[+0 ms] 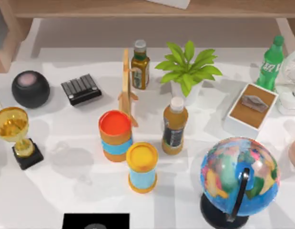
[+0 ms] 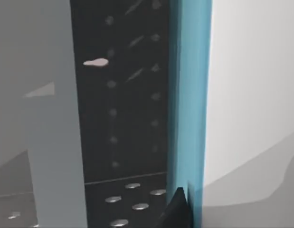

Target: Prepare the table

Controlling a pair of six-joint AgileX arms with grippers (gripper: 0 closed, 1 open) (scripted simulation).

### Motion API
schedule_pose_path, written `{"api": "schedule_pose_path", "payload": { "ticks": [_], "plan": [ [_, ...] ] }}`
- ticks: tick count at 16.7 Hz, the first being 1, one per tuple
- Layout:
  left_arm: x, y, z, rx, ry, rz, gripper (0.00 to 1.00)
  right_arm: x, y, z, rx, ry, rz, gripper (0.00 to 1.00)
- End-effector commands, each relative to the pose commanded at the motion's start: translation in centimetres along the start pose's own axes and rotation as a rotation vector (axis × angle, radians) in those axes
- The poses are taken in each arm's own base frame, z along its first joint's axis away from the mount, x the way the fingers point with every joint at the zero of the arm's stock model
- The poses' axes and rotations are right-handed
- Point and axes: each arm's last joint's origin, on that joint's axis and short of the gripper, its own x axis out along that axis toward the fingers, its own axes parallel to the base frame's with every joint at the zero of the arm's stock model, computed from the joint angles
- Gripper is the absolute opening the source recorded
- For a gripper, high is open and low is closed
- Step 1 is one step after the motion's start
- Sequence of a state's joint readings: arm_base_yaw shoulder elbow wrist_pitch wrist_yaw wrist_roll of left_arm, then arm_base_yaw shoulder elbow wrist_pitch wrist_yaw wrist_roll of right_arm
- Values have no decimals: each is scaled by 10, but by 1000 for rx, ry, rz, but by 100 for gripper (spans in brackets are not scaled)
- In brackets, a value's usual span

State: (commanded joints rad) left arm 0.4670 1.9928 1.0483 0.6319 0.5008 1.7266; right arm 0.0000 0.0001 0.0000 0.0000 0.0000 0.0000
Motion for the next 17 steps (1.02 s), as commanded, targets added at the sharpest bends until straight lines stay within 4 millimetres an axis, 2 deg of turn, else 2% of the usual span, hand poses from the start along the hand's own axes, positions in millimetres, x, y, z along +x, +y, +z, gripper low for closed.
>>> {"api": "schedule_pose_path", "payload": {
  "ticks": [6, 14, 17],
  "plan": [
    [0, 0, 0, 0, 0, 0, 98, 0, 0, 0, 0, 0, 0, 100],
    [0, 0, 0, 0, 0, 0, 100, 0, 0, 0, 0, 0, 0, 100],
    [-6, 1, -2, -1, 6, 5, 100, 0, 0, 0, 0, 0, 0, 100]
  ]
}}
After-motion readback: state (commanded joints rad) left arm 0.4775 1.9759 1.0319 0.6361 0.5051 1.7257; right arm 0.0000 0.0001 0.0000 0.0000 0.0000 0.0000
